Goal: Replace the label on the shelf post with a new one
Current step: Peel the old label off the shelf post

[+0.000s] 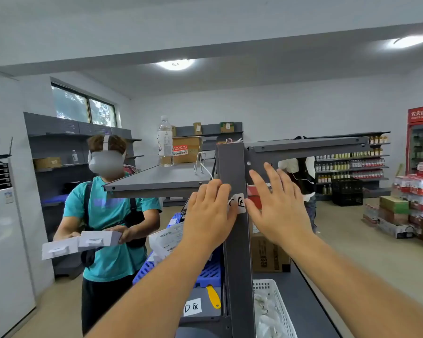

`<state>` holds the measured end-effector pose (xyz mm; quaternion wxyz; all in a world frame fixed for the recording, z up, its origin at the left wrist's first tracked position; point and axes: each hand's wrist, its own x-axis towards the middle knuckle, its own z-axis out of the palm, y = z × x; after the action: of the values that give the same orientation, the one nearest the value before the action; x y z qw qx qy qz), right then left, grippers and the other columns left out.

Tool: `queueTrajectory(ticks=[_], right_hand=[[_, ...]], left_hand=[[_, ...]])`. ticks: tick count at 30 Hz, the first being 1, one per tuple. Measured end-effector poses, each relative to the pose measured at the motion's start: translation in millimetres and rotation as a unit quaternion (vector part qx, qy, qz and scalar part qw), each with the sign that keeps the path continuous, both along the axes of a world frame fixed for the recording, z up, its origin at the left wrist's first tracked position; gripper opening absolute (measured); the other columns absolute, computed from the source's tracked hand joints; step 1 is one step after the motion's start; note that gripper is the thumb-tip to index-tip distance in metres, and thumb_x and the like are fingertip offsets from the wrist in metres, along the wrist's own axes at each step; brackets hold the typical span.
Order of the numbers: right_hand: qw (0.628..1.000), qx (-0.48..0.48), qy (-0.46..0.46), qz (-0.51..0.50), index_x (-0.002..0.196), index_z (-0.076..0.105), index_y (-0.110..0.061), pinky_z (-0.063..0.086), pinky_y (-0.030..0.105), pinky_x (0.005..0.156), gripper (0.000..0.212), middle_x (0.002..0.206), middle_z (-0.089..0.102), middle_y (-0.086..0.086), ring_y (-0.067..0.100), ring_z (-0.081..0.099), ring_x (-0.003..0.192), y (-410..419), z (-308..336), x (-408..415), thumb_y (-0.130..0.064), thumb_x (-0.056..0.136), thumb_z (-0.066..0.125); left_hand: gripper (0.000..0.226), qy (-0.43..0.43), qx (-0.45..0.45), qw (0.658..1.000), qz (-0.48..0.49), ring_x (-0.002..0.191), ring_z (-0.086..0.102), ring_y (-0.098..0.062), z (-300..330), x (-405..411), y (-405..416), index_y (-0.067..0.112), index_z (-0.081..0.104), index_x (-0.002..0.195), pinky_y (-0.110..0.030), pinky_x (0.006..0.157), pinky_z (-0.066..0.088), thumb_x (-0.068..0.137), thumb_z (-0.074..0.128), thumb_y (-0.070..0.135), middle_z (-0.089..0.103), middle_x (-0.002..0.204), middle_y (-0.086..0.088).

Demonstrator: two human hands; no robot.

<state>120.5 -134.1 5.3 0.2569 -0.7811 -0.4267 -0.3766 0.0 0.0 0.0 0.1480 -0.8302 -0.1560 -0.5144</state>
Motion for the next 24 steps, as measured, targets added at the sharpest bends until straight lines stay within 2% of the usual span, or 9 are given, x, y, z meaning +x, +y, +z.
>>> queueTrajectory(ticks=[2, 5, 8, 11, 16, 19, 22, 24], right_hand=[[1.000, -0.003, 0.020, 0.012, 0.161, 0.033, -0.028, 0.035, 0.055, 0.118, 0.071, 0.171, 0.027, 0.010, 0.036, 0.028, 0.155, -2, 1, 0, -0.059, 0.098, 0.032], [1.000, 0.001, 0.011, 0.019, 0.158, 0.036, -0.025, 0.041, 0.053, 0.115, 0.067, 0.167, 0.032, 0.011, 0.035, 0.031, 0.152, -1, -2, 4, -0.055, 0.099, 0.041], [0.999, 0.009, -0.001, 0.033, 0.151, 0.046, -0.019, 0.047, 0.051, 0.108, 0.061, 0.156, 0.047, 0.012, 0.034, 0.043, 0.143, -3, -4, 5, -0.049, 0.098, 0.051], [0.999, 0.006, -0.021, 0.047, 0.141, 0.054, -0.016, 0.052, 0.048, 0.102, 0.054, 0.143, 0.058, 0.011, 0.032, 0.053, 0.131, -5, -5, 2, -0.046, 0.097, 0.052], [0.997, 0.003, -0.031, 0.073, 0.132, 0.060, -0.015, 0.055, 0.039, 0.090, 0.044, 0.127, 0.064, 0.005, 0.026, 0.058, 0.116, -7, -5, 1, -0.042, 0.099, 0.053], [0.996, 0.001, -0.025, 0.091, 0.129, 0.061, -0.014, 0.056, 0.040, 0.087, 0.038, 0.118, 0.066, 0.005, 0.026, 0.060, 0.108, -6, -6, 0, -0.037, 0.101, 0.053], [0.993, 0.005, 0.014, 0.114, 0.120, 0.062, -0.017, 0.056, 0.037, 0.079, 0.026, 0.109, 0.066, 0.001, 0.023, 0.061, 0.099, -6, -7, -1, -0.035, 0.103, 0.051], [0.983, 0.026, 0.106, 0.151, 0.107, 0.062, -0.022, 0.051, 0.032, 0.068, 0.019, 0.095, 0.068, -0.003, 0.018, 0.063, 0.086, -7, -5, -4, -0.035, 0.105, 0.049]], left_hand=[[0.022, 0.001, 0.008, 1.000, -0.019, 0.096, 0.057, -0.022, 2, 2, 0, 0.019, 0.062, 0.111, -0.036, 0.080, 0.047, 0.097, 0.059, 0.036, 0.062, 0.112, -0.001], [0.016, 0.005, 0.007, 1.000, -0.016, 0.087, 0.057, -0.021, 1, 6, 2, 0.018, 0.063, 0.105, -0.034, 0.074, 0.047, 0.096, 0.061, 0.031, 0.063, 0.102, 0.000], [0.011, 0.000, 0.000, 1.000, -0.012, 0.086, 0.057, -0.022, -2, 8, 4, 0.017, 0.064, 0.103, -0.036, 0.073, 0.052, 0.096, 0.063, 0.026, 0.063, 0.100, -0.002], [0.009, -0.005, -0.020, 1.000, -0.015, 0.085, 0.057, -0.021, -1, 8, 4, 0.017, 0.064, 0.101, -0.035, 0.073, 0.051, 0.097, 0.062, 0.025, 0.063, 0.097, -0.002], [0.008, 0.007, -0.045, 0.999, -0.025, 0.088, 0.056, -0.019, -1, 10, 3, 0.018, 0.065, 0.102, -0.033, 0.075, 0.051, 0.099, 0.060, 0.024, 0.064, 0.099, 0.000], [0.007, 0.011, -0.044, 0.998, -0.036, 0.085, 0.055, -0.019, -2, 8, -1, 0.017, 0.065, 0.100, -0.033, 0.074, 0.049, 0.099, 0.060, 0.021, 0.063, 0.097, 0.000], [0.006, 0.028, -0.016, 0.998, -0.056, 0.082, 0.055, -0.020, -6, 4, -2, 0.015, 0.065, 0.098, -0.034, 0.072, 0.049, 0.097, 0.061, 0.019, 0.062, 0.095, -0.001], [0.005, 0.039, -0.008, 0.997, -0.065, 0.082, 0.055, -0.021, -9, 0, -2, 0.015, 0.065, 0.098, -0.035, 0.072, 0.050, 0.096, 0.061, 0.018, 0.062, 0.095, -0.001]])
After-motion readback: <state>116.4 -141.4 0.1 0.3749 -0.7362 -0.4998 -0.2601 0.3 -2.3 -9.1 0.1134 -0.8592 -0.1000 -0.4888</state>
